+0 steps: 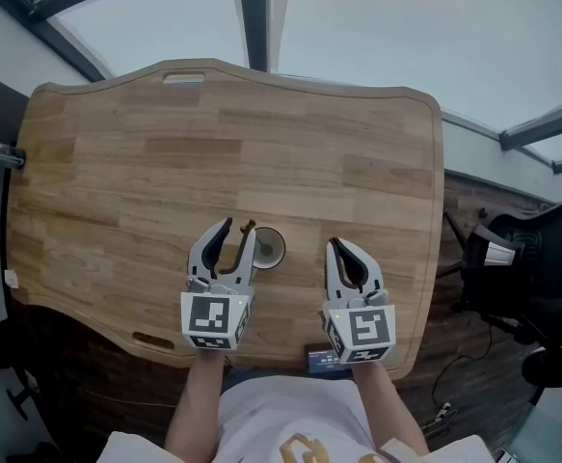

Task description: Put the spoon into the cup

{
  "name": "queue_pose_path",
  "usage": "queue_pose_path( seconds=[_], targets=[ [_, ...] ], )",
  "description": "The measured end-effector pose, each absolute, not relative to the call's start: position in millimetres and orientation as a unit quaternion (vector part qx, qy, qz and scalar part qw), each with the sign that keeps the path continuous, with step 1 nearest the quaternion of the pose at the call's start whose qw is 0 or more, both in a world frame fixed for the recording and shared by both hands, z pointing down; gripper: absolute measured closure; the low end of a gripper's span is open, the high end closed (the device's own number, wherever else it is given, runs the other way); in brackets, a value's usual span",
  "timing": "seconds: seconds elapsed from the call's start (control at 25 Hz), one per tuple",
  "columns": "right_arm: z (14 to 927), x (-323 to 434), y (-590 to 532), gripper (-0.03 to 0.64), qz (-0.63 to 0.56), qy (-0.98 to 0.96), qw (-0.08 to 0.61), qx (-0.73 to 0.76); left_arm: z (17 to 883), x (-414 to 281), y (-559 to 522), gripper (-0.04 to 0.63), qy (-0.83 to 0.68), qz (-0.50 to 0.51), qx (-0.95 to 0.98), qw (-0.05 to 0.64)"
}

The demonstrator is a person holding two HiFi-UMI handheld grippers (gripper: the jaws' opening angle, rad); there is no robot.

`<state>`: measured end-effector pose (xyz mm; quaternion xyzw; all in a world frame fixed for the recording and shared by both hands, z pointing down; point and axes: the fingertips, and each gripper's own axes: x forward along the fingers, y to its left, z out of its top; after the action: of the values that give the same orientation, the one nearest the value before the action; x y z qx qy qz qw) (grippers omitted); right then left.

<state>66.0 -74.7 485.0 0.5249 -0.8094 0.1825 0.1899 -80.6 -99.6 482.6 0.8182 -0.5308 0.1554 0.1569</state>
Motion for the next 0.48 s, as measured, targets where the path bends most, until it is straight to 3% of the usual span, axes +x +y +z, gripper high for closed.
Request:
queue_pose_path(
  seconds=[0.48],
  targets=[
    [472,62,-69,0.584,0.177,-0.815,0.176,0.522,461,-80,-89,0.571,-0.521,0.132,0.829,0.154]
  ],
)
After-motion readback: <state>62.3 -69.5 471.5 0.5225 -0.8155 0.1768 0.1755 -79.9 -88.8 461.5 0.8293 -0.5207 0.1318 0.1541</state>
